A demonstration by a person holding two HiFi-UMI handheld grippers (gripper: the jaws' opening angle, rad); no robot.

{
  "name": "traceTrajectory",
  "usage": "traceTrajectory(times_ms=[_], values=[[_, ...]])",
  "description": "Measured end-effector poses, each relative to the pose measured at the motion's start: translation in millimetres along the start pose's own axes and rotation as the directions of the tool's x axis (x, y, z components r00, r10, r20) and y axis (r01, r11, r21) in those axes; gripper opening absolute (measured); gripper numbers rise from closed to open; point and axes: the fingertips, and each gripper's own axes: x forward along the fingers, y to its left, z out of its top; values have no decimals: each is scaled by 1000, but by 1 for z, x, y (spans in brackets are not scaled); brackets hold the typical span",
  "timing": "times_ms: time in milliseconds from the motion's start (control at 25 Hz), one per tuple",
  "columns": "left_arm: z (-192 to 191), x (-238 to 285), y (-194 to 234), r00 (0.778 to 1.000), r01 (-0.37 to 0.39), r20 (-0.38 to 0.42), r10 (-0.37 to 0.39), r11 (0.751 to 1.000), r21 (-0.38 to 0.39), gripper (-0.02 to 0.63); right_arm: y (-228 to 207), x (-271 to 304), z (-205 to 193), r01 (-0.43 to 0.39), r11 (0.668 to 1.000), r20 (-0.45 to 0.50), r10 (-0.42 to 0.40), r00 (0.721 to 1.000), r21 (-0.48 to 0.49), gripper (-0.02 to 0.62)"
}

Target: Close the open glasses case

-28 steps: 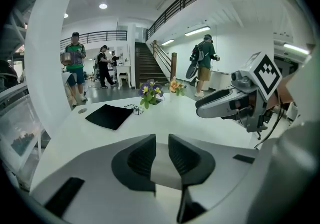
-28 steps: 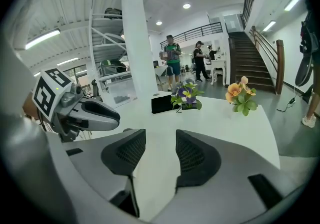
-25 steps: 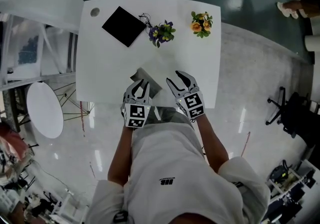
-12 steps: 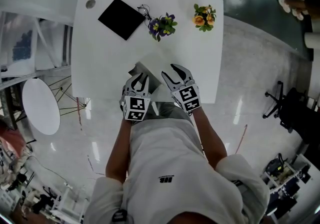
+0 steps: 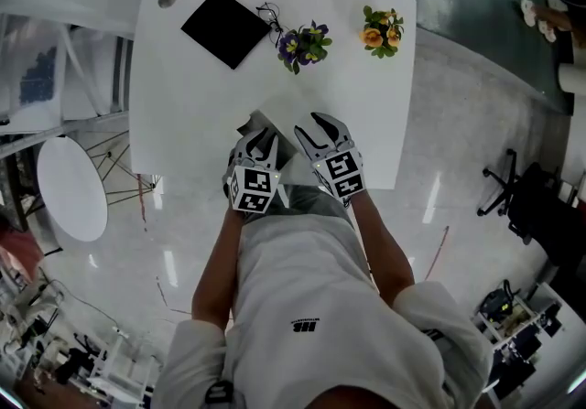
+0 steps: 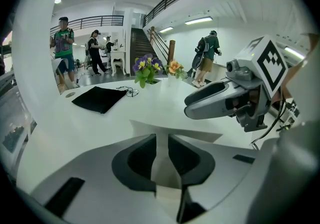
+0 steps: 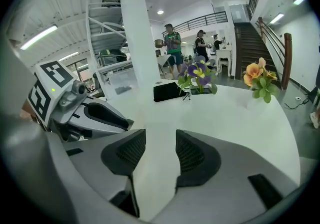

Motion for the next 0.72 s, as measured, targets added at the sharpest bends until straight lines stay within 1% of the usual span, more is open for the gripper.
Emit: traceTrajectory(times_ms=[160, 560, 720], values=[[-1, 4, -1, 1000, 17, -9, -17, 1000, 7, 89, 3, 7, -3, -14, 1000, -11, 13, 1000, -20, 190], [-1, 7, -3, 999, 44, -7, -44, 999, -5, 89, 15, 18, -3, -43, 999, -38, 42, 998, -4, 190], [-1, 6, -5, 999, 53, -2, -53, 999, -3, 89, 23, 19, -8, -54, 998, -56, 52, 997, -25, 189]])
